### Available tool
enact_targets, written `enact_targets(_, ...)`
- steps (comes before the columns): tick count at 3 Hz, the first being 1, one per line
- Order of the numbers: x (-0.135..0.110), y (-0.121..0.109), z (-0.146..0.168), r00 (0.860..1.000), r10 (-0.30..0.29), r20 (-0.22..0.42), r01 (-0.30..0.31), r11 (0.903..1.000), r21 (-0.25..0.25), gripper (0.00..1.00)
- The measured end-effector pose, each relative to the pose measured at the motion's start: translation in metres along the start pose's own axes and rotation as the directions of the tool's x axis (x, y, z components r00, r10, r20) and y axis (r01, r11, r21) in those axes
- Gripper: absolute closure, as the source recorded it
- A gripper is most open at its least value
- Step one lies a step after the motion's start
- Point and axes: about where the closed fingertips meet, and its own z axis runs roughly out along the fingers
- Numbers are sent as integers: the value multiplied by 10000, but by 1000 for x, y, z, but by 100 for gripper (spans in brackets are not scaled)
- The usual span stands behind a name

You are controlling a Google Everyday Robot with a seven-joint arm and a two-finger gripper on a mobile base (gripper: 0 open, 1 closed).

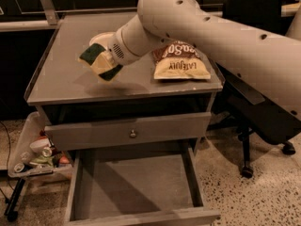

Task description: Pick sponge from middle drawer and place on counter

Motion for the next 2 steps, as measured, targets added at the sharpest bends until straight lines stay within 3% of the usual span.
enact_targets(2,-1,-21,49,9971,-110,-751,83,9993,-361,100)
